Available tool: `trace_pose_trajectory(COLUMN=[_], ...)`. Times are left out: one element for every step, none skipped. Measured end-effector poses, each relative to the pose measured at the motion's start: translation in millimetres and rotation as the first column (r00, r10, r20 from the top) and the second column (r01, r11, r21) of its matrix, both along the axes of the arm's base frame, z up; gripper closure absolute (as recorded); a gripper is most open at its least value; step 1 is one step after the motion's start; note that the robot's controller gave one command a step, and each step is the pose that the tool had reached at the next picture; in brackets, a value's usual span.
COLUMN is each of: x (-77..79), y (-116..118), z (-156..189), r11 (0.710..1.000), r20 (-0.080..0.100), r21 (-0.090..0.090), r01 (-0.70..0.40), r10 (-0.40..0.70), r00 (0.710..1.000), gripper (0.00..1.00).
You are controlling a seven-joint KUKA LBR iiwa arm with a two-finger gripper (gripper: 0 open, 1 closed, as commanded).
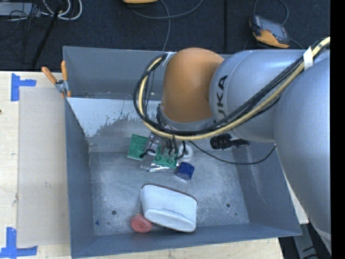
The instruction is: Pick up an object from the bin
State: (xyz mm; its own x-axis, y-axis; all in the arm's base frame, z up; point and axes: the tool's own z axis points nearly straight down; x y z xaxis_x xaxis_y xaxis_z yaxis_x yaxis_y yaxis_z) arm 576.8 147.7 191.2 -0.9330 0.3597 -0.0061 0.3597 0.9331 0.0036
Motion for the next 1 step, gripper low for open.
trace_pose_trajectory(x=[8.3], y=[5.6], z=[57.8], r11=[1.000], r20=[-0.001], r21=[0.000], r01=[-0.030], r10=[0.030], r00=[1.000], gripper=[1.00])
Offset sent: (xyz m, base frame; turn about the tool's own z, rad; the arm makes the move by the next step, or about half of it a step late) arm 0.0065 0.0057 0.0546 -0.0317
